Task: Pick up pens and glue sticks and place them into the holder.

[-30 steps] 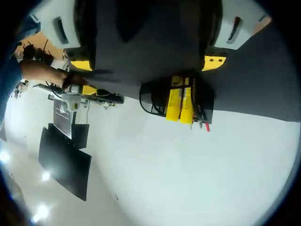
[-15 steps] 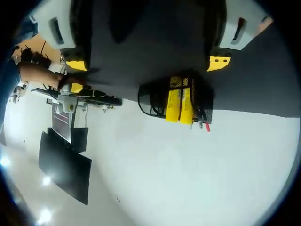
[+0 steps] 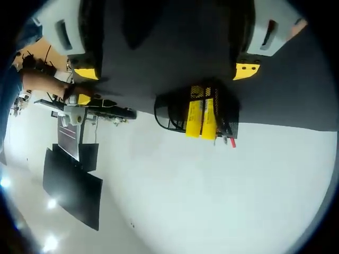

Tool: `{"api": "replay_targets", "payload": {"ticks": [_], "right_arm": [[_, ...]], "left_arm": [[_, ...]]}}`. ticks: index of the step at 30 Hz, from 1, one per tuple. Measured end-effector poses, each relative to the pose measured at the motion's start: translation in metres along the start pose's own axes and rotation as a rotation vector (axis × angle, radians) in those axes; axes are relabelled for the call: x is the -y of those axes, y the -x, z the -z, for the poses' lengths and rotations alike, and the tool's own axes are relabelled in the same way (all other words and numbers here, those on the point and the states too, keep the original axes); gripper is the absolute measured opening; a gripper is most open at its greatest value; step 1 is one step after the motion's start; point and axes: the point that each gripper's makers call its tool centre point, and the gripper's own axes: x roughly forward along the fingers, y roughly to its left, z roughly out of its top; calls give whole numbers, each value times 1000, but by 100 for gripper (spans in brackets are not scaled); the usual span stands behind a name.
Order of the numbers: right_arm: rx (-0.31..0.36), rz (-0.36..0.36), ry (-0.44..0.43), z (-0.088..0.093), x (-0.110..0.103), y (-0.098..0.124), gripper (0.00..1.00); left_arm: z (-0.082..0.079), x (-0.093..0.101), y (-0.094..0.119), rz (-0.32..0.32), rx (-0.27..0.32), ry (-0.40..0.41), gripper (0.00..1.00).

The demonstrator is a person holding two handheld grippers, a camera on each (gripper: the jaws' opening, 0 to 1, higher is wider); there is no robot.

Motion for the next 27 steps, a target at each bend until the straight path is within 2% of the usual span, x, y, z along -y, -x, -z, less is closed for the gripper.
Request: {"api": "replay_targets", "payload": {"ticks": [4, 9, 11, 14, 17, 22, 27], "right_arm": [[-23, 11, 28, 5, 0, 0, 92], [-26, 29, 19, 6, 3, 0, 91], [-26, 37, 17, 7, 5, 1, 90], [-35, 44, 21, 8, 5, -1, 90], [-56, 52, 50, 12, 3, -2, 90], [-63, 52, 53, 14, 2, -1, 90], [-51, 57, 46, 12, 0, 0, 90]], "left_arm": [[-1, 0, 1, 1, 7, 0, 96], [-3, 3, 2, 16, 16, -23, 95], [2, 8, 1, 36, -7, -60, 93], [7, 11, -1, 59, -39, -61, 94], [2, 9, 1, 61, -16, -38, 94], [-11, -6, 4, 14, 44, -3, 93], [-10, 0, 3, 11, 49, 5, 92]]}}
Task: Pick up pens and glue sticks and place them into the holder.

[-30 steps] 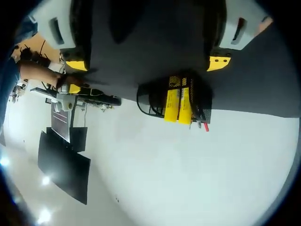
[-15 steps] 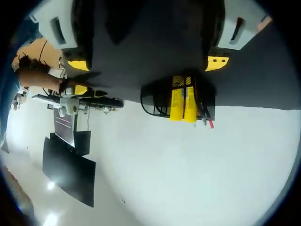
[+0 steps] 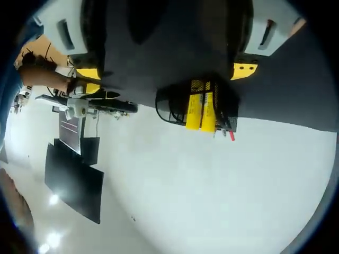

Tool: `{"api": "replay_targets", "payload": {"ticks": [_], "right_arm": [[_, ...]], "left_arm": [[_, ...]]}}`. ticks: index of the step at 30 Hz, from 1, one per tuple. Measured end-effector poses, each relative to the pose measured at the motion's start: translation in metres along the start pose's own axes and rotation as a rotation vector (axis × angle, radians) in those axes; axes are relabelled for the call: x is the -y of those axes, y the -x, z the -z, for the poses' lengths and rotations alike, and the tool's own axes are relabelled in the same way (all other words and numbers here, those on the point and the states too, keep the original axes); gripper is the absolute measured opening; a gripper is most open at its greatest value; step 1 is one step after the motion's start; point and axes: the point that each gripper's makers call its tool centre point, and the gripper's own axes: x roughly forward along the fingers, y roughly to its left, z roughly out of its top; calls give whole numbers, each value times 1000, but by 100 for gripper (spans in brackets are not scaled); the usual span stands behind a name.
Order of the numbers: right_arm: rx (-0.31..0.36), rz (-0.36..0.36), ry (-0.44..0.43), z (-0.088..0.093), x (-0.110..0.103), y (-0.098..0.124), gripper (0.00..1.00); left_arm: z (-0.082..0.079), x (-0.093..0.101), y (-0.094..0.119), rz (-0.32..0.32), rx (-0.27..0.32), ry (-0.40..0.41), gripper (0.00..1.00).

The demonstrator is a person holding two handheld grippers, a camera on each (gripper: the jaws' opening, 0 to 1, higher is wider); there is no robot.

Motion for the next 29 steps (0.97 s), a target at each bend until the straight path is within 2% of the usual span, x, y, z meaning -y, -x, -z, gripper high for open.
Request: {"api": "replay_targets", "payload": {"ticks": [3, 5, 10, 13, 24, 29], "right_arm": [[-1, 5, -1, 0, 8, -3, 90], [-6, 12, -4, 0, 10, -4, 90], [-28, 16, 12, 5, 9, -3, 90], [-36, 18, 9, 6, 11, -4, 90], [-16, 16, -4, 3, 15, -4, 89], [-8, 13, -6, 1, 20, -5, 89]], "left_arm": [[6, 0, -2, 3, -30, -12, 92], [7, -3, -3, -4, -40, 8, 91], [5, 1, 0, -6, -20, 5, 90], [8, 1, -1, -6, -38, -6, 90], [7, 0, 1, 8, -28, -4, 90], [10, 0, 0, 9, -46, -16, 88]]}}
